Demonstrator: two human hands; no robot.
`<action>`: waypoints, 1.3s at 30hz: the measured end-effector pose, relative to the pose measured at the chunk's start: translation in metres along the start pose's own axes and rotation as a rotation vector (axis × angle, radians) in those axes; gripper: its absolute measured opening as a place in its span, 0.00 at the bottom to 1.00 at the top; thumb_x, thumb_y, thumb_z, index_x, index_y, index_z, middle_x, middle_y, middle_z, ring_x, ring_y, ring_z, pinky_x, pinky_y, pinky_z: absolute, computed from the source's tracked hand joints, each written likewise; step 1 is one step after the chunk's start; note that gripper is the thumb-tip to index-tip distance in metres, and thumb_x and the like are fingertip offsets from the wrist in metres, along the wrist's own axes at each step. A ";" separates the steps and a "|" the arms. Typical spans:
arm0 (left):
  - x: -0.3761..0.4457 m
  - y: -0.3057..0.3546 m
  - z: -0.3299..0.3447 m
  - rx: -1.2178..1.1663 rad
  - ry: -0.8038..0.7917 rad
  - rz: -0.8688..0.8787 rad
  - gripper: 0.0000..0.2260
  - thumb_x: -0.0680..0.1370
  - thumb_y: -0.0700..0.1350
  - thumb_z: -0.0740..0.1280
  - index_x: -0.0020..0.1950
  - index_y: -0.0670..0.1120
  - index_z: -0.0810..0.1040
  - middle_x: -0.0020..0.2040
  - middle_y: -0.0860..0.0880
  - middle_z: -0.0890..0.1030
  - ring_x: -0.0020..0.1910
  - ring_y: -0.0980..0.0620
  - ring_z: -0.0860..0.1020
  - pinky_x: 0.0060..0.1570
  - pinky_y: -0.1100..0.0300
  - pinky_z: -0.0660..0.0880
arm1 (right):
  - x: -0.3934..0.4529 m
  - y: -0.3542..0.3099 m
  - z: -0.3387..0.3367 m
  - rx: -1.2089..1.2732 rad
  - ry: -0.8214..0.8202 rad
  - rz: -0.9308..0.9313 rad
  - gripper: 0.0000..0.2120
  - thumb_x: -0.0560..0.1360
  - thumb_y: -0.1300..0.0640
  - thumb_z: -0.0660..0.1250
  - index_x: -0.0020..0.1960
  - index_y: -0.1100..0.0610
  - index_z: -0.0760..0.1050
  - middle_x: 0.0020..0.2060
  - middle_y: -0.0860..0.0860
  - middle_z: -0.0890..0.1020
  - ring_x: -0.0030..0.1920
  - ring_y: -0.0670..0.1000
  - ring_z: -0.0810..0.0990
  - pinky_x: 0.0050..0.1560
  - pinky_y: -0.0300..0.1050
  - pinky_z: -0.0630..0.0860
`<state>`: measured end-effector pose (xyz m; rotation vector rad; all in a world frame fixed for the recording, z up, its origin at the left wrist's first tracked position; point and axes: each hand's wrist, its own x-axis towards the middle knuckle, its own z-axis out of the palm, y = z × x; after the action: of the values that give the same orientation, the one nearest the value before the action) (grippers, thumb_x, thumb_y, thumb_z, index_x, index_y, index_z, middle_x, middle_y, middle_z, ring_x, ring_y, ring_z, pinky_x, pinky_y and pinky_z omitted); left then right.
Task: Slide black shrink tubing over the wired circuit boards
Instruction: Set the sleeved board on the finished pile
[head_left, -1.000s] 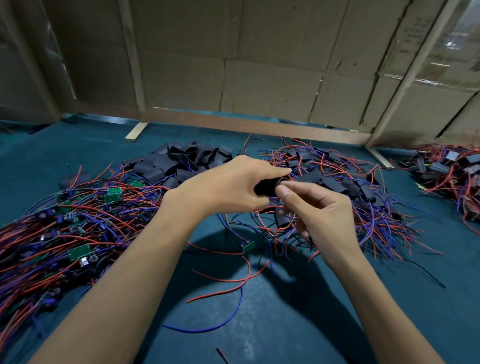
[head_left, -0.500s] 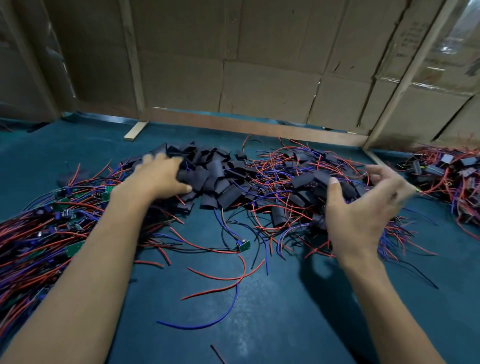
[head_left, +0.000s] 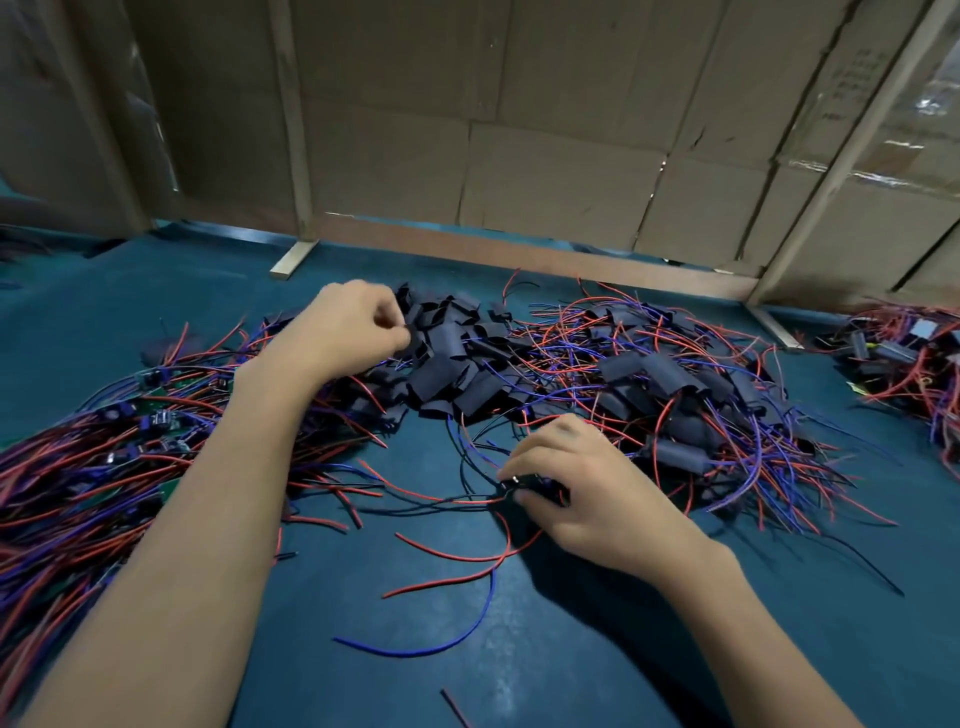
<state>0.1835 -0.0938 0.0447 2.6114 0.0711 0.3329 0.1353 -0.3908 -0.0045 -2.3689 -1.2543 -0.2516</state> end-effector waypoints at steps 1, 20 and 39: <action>-0.001 0.002 -0.001 -0.068 0.028 0.005 0.03 0.72 0.50 0.69 0.38 0.55 0.78 0.40 0.57 0.81 0.46 0.52 0.80 0.41 0.60 0.72 | 0.000 -0.002 -0.002 0.059 0.050 0.003 0.10 0.73 0.62 0.74 0.54 0.55 0.84 0.54 0.47 0.82 0.57 0.53 0.76 0.61 0.51 0.71; -0.018 0.071 -0.005 -1.591 -0.429 -0.285 0.16 0.77 0.42 0.57 0.62 0.41 0.74 0.39 0.47 0.70 0.35 0.52 0.65 0.35 0.59 0.63 | 0.006 -0.011 -0.036 1.486 0.658 0.168 0.18 0.70 0.68 0.59 0.51 0.60 0.85 0.37 0.58 0.82 0.39 0.56 0.82 0.57 0.53 0.80; -0.028 0.104 -0.008 -1.718 -0.620 -0.005 0.16 0.82 0.32 0.56 0.70 0.37 0.65 0.56 0.29 0.81 0.58 0.31 0.80 0.56 0.44 0.81 | 0.007 -0.002 -0.044 1.758 0.563 0.298 0.16 0.78 0.57 0.64 0.64 0.59 0.77 0.37 0.46 0.75 0.32 0.42 0.69 0.30 0.33 0.65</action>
<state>0.1532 -0.1839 0.0961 0.9020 -0.2931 -0.3424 0.1393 -0.4052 0.0379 -0.7793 -0.3614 0.2280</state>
